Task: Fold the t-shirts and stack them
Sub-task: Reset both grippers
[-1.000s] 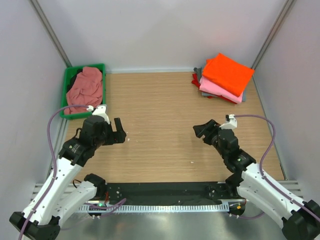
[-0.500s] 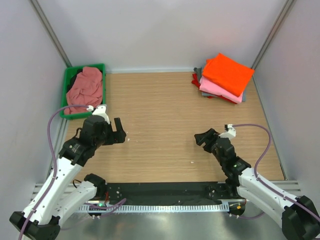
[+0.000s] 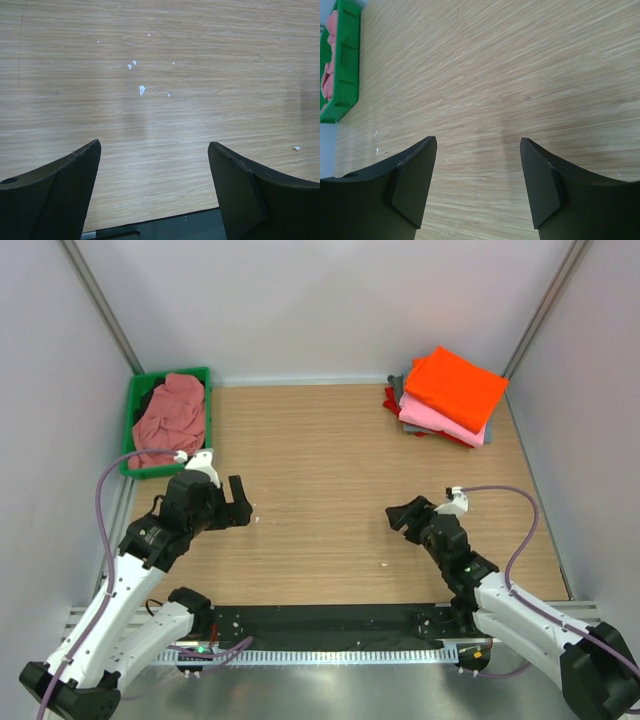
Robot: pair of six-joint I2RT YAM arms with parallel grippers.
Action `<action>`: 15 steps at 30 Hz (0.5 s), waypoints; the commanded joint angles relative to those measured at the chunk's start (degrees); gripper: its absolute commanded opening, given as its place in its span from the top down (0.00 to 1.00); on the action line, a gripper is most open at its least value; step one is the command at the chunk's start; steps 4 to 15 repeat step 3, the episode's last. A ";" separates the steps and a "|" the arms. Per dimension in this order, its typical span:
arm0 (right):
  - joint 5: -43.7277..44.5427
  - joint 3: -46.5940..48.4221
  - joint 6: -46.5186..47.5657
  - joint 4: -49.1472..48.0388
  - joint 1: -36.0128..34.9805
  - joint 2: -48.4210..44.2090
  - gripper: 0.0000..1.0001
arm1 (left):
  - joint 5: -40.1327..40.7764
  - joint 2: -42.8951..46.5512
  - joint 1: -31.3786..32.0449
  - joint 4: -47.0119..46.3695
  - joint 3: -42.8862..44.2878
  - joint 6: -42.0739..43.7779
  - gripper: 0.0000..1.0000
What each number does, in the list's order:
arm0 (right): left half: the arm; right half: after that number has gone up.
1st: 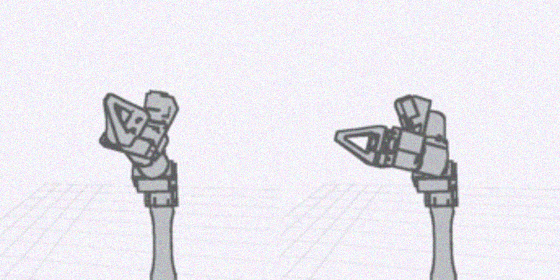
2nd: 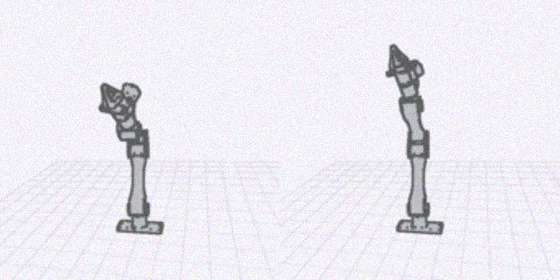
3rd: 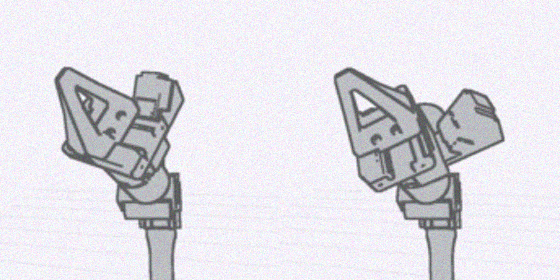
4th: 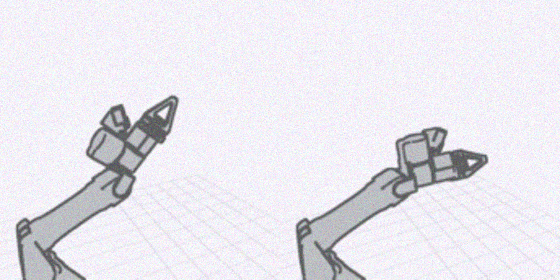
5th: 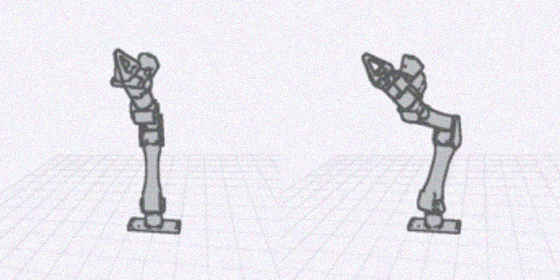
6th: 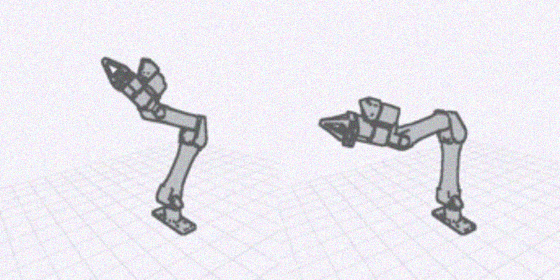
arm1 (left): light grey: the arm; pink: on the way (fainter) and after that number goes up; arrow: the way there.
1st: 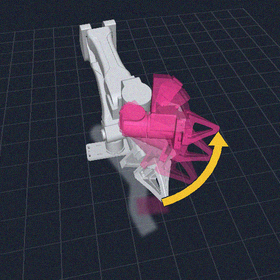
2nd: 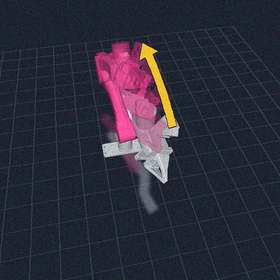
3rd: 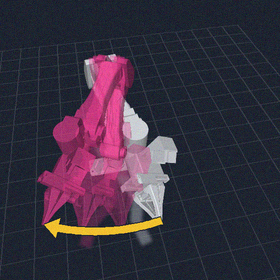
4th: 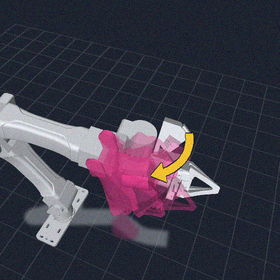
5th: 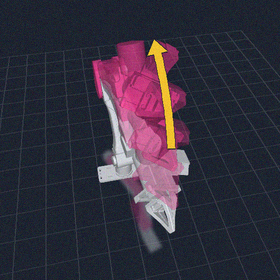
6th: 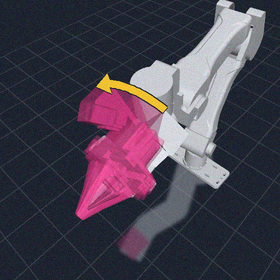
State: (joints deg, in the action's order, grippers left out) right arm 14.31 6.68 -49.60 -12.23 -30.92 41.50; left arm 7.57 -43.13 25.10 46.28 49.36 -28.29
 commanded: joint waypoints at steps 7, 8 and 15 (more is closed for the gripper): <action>-0.07 -0.87 1.18 -4.65 -0.28 -3.35 0.25 | 1.91 0.86 -0.14 -1.11 0.21 -0.09 0.11; -0.07 -0.87 1.18 -4.65 -0.28 -3.35 0.25 | 1.91 0.86 -0.14 -1.11 0.21 -0.09 0.11; -0.07 -0.87 1.18 -4.65 -0.28 -3.35 0.25 | 1.91 0.86 -0.14 -1.11 0.21 -0.09 0.11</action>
